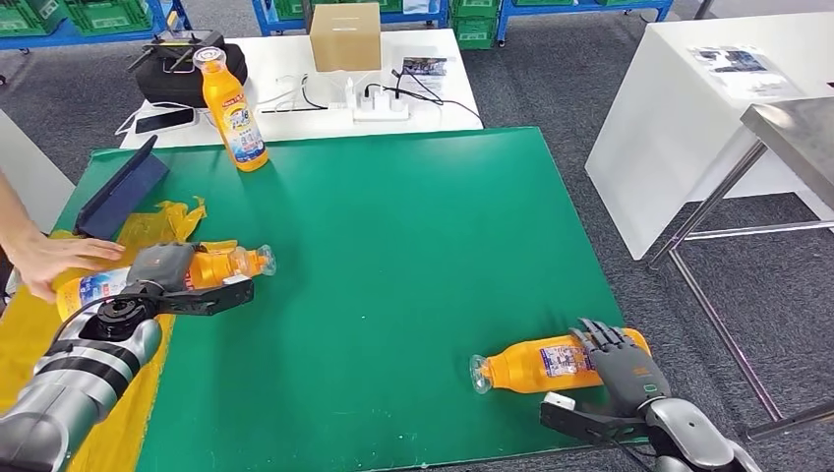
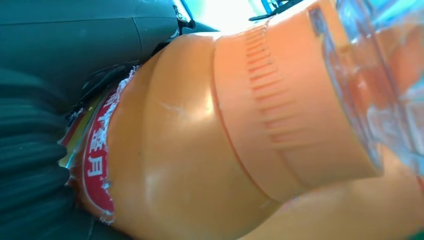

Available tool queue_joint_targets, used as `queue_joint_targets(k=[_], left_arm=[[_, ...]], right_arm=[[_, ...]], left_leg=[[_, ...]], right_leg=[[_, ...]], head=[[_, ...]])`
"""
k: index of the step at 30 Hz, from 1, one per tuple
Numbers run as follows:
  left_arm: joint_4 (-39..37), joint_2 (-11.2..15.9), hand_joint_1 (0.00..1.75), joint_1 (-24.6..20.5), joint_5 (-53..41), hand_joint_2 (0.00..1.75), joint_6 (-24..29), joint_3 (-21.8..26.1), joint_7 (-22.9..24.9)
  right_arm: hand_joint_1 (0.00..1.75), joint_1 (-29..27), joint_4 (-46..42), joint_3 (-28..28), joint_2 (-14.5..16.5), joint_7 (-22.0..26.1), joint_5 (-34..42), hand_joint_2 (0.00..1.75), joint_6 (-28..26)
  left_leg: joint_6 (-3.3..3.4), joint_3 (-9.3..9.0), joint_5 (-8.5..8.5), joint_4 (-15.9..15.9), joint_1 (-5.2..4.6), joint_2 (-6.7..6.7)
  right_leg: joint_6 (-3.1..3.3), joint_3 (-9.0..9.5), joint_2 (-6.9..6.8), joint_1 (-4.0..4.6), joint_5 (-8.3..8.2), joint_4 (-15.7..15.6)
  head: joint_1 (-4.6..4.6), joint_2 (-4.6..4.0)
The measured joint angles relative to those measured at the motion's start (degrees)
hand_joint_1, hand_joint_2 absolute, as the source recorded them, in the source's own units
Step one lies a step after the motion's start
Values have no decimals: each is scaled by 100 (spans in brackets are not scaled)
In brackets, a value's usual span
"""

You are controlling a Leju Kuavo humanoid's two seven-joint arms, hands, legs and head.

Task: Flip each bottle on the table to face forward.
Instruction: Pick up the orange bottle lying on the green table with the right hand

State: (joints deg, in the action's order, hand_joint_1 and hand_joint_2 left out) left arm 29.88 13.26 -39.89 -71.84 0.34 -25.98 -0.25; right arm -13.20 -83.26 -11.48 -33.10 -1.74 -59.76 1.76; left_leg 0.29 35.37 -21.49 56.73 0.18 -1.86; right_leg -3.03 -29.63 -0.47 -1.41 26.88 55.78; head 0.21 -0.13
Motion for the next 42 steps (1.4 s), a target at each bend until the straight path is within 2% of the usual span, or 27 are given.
queue_joint_targets(k=[13,14,15,17,18,19,23,27,31,34,37,40,42], left_arm=[[-9,-164,0,231,-2,175,205,-3,82],[-9,-178,0,236,2,175,217,-3,83],[-9,-192,0,240,8,175,237,-3,85],[-9,-228,0,258,57,175,327,-3,90],[-7,-252,0,274,111,175,414,-1,87],[-1,-279,0,299,179,175,519,4,78],[129,-390,0,432,393,175,867,69,27],[263,-471,0,509,416,175,902,98,13],[350,-507,0,573,418,175,978,104,-20],[555,-540,0,719,419,175,1198,133,-80],[1035,-572,0,1017,454,175,1301,223,-106],[1671,-602,0,1355,582,175,1275,332,-167],[2051,-623,0,1534,686,175,1257,396,-233]], right_arm=[[2,59,184,-57,-171,-219,127,175,145],[31,75,202,-67,-175,-248,121,175,156],[68,91,220,-77,-178,-291,102,175,162],[149,124,264,-103,-179,-412,-1,175,130],[162,135,283,-118,-176,-476,-75,175,98],[167,139,298,-135,-170,-532,-139,175,62],[168,95,308,-194,-159,-647,-223,175,-3],[166,87,300,-209,-159,-675,-232,175,-8],[174,88,296,-213,-154,-689,-253,175,-49],[175,65,253,-217,-85,-654,-428,175,-471],[175,12,59,-185,209,-485,-716,175,-1190],[175,7,-295,-26,727,-238,-878,175,-1821],[175,38,-522,103,1047,-89,-870,175,-2053]], left_leg=[[5,27,3,4,1,0],[5,29,3,4,0,0],[5,32,3,4,0,1],[5,36,3,4,0,2],[6,39,3,5,0,2],[6,43,3,5,0,2],[11,57,8,8,-1,-1],[13,68,8,8,-3,-2],[13,74,6,9,-5,1],[12,91,6,9,-5,6],[14,122,14,9,-4,27],[15,135,18,10,-2,47],[14,145,16,10,-1,52]], right_leg=[[-4,-28,-2,-2,0,-1],[-4,-30,-1,-2,0,-2],[-4,-32,-1,-2,0,-2],[-4,-37,-1,-3,0,-3],[-5,-41,0,-3,0,-3],[-5,-45,0,-4,0,-3],[-7,-58,-4,-10,0,-3],[-8,-64,-4,-11,0,-5],[-9,-71,-3,-12,1,-6],[-10,-82,-1,-12,-1,-5],[-13,-70,7,-10,-15,-1],[-7,-84,22,-8,-24,1],[-6,-97,25,-7,-22,0]], head=[[2,0],[2,0],[2,0],[2,0],[2,0],[2,0],[1,0],[3,0],[2,0],[2,0],[3,0],[0,0],[0,0]])
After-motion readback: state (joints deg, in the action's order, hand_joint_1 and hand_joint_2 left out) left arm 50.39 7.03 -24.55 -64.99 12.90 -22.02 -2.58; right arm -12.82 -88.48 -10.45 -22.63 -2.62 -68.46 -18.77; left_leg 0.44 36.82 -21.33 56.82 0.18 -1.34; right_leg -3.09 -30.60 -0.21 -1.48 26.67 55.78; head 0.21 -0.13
